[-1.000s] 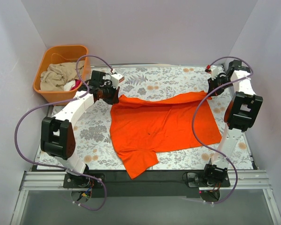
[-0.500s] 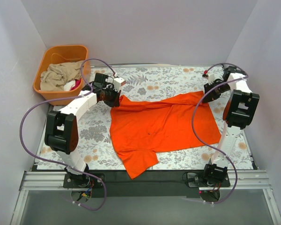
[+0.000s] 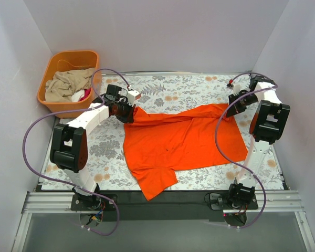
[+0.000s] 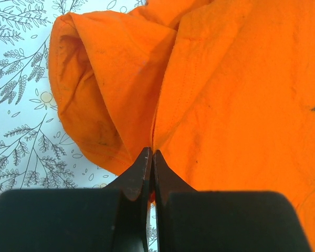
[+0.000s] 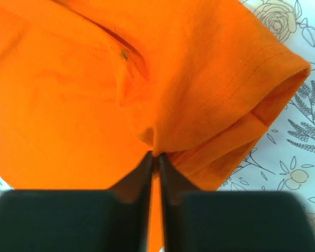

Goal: Fold and stack the t-shirts
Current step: Fold the tshirt

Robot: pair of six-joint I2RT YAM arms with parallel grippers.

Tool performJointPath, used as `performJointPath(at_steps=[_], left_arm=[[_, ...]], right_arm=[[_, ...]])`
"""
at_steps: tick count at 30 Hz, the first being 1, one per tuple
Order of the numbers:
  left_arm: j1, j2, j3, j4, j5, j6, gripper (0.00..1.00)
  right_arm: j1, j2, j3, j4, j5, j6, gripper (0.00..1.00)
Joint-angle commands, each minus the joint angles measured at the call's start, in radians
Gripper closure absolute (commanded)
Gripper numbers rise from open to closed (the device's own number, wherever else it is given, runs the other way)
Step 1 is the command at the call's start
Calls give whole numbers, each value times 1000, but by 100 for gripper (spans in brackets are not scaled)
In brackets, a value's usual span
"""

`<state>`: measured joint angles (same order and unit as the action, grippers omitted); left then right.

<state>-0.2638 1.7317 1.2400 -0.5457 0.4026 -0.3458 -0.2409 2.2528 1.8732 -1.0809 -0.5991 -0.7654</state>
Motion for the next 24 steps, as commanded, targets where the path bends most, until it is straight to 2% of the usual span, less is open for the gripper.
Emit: performJointPath(at_steps=[1, 2, 4, 5, 6, 8, 10, 13, 15, 16, 24], left_arm=[[3, -34, 16, 4, 13, 11, 100], [1, -34, 19, 4, 7, 10, 100], [1, -31, 27, 6, 2, 11, 100], [1, -27, 30, 6, 1, 10, 100], [3, -27, 36, 6, -2, 11, 100], [3, -23, 39, 6, 1, 13, 100], [3, -21, 45, 6, 2, 13, 100], [3, -20, 44, 4, 4, 13, 100], [3, -18, 42, 6, 8, 11, 100], [5, -18, 44, 4, 8, 11, 100], [17, -20, 73, 1, 7, -18, 100]], right_arm=[[2, 2, 49, -30, -21, 18, 93], [0, 4, 61, -31, -18, 18, 99], [-4, 7, 76, -39, -11, 21, 99], [-6, 5, 99, -39, -8, 23, 96], [-9, 5, 109, -40, -1, 25, 88], [-12, 8, 132, -40, 1, 26, 87], [-12, 11, 141, -42, 4, 23, 92], [-12, 13, 149, -42, 9, 28, 80], [-12, 16, 149, -43, 1, 29, 87], [-14, 19, 149, -43, -1, 31, 98], [-27, -1, 204, -44, -34, 25, 99]])
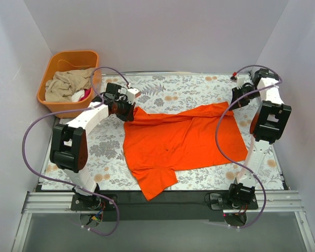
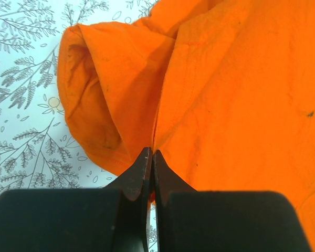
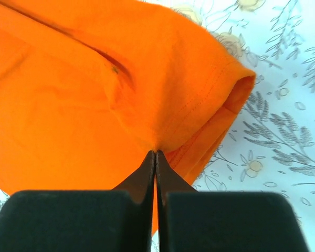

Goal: Fold and stack the t-shirts
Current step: Fold the tshirt

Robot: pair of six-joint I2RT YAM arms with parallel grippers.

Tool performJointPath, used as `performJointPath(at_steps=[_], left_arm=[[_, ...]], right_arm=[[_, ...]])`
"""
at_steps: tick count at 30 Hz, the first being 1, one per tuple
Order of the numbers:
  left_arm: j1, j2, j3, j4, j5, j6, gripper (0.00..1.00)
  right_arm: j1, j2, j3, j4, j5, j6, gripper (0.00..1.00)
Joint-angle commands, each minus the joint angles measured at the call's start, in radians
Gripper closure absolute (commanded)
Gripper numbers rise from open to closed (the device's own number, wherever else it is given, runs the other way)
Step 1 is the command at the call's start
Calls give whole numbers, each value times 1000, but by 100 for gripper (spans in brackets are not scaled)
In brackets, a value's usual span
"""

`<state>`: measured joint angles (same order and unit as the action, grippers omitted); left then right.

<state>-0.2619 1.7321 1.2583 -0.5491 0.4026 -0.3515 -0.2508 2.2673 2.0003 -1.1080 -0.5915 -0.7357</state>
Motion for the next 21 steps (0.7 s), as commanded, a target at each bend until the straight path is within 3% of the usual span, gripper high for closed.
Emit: performJointPath(at_steps=[1, 4, 10, 15, 21], left_arm=[[32, -22, 65, 2, 13, -21, 100], [47, -48, 124, -20, 35, -17, 100], [47, -89, 109, -71, 36, 62, 100], [47, -97, 85, 12, -7, 25, 100], [59, 55, 259, 153, -151, -41, 100]], right_arm=[[-24, -18, 93, -16, -44, -7, 99], [-41, -43, 144, -21, -34, -46, 99], [-44, -83, 81, -18, 5, -137, 99], [-41, -19, 202, -12, -17, -85, 99], [-10, 23, 298, 184, -15, 94, 99]])
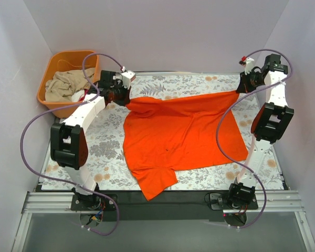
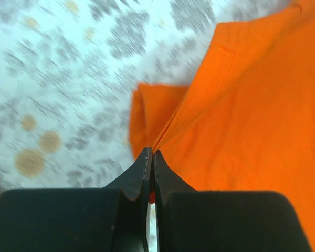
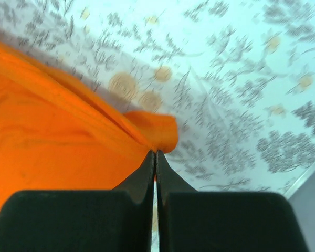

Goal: Fold and stack the t-shirts
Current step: Fold the tshirt

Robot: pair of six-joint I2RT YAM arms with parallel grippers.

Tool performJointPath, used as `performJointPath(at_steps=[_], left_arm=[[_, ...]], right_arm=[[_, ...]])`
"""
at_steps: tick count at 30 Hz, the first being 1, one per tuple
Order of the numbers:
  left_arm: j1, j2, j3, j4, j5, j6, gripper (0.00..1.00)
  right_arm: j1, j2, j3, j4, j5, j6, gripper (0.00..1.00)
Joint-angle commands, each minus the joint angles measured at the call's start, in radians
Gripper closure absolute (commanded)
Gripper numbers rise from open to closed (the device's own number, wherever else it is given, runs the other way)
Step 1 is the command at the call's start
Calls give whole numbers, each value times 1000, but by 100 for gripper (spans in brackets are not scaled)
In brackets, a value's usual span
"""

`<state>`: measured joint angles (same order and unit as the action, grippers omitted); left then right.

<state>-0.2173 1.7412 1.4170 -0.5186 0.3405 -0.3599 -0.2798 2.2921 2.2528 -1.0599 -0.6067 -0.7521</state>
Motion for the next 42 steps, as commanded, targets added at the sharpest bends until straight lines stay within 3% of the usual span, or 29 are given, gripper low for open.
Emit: performJointPath(at_steps=[1, 10, 16, 18, 19, 20, 21, 22, 24, 27, 30, 35, 42], left_arm=[[15, 99, 130, 135, -93, -34, 100], [16, 441, 431, 229, -153, -48, 100], [18, 616, 583, 272, -219, -37, 100], [18, 650, 611, 278, -241, -33, 99], [19, 676, 634, 278, -250, -33, 93], [21, 684, 643, 278, -248, -34, 87], [22, 692, 652, 279, -250, -39, 72], [25, 701, 664, 278, -255, -45, 63], [29, 698, 689, 278, -255, -57, 53], [55, 666, 714, 270, -210, -100, 45], [64, 643, 708, 262, -152, -131, 41], [64, 630, 678, 258, -78, -200, 34], [64, 636, 663, 265, -29, -278, 25]], right_arm=[[27, -2, 25, 217, 13, 134, 99], [108, 56, -53, 556, 237, 270, 99], [160, 119, -64, 658, 442, 278, 99], [177, 153, -55, 663, 520, 249, 80], [182, 162, -49, 666, 541, 241, 68], [185, 173, -45, 667, 557, 237, 47], [186, 178, -42, 670, 579, 238, 38], [186, 178, -35, 670, 584, 240, 35], [186, 164, -27, 676, 602, 240, 26], [183, 126, -25, 692, 584, 232, 26], [183, 87, -53, 696, 490, 246, 38], [183, 116, -59, 695, 381, 325, 43], [177, 204, 20, 693, 344, 509, 38]])
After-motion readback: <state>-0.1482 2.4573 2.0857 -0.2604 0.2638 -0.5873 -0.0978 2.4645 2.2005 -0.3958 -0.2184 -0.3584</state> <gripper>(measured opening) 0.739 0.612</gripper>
